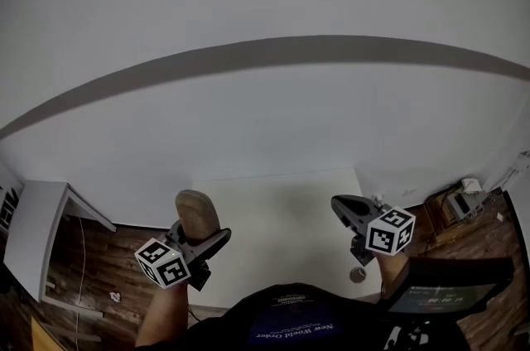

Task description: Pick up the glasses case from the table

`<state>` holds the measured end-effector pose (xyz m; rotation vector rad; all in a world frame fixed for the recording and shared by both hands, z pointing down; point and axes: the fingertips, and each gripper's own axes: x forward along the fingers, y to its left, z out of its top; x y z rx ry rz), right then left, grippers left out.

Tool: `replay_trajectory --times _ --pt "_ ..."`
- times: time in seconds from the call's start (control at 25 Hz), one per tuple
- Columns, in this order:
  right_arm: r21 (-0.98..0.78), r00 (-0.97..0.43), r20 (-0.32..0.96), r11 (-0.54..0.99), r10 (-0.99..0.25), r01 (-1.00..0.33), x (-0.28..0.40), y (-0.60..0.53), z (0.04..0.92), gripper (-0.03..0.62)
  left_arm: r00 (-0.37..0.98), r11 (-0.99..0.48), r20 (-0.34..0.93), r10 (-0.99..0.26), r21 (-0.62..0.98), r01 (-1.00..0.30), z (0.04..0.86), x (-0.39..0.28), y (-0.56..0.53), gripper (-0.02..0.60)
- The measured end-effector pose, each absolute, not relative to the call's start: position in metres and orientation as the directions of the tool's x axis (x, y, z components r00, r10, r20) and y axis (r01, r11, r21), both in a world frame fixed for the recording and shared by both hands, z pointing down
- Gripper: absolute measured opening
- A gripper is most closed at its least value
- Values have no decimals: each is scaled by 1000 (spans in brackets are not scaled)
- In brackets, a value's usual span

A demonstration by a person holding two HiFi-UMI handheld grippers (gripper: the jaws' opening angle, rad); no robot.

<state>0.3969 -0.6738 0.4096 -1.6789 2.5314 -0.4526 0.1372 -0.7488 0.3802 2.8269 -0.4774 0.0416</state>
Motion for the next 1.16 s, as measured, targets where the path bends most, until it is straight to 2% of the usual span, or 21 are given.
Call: replay_trajectory --times 0.32,0.68,1.16 --pt "-264 -287 114 249 -951 -932 371 -688 413 -11 968 -922 55 -245 297 -250 382 105 -774 443" --pt "-253 -283 121 246 -951 -936 355 -692 409 -11 980 -936 27 -199 291 -198 385 101 -780 443" --pt "-246 -307 139 268 -941 -932 356 -700 412 -11 976 -926 33 -214 311 -213 388 100 -784 443"
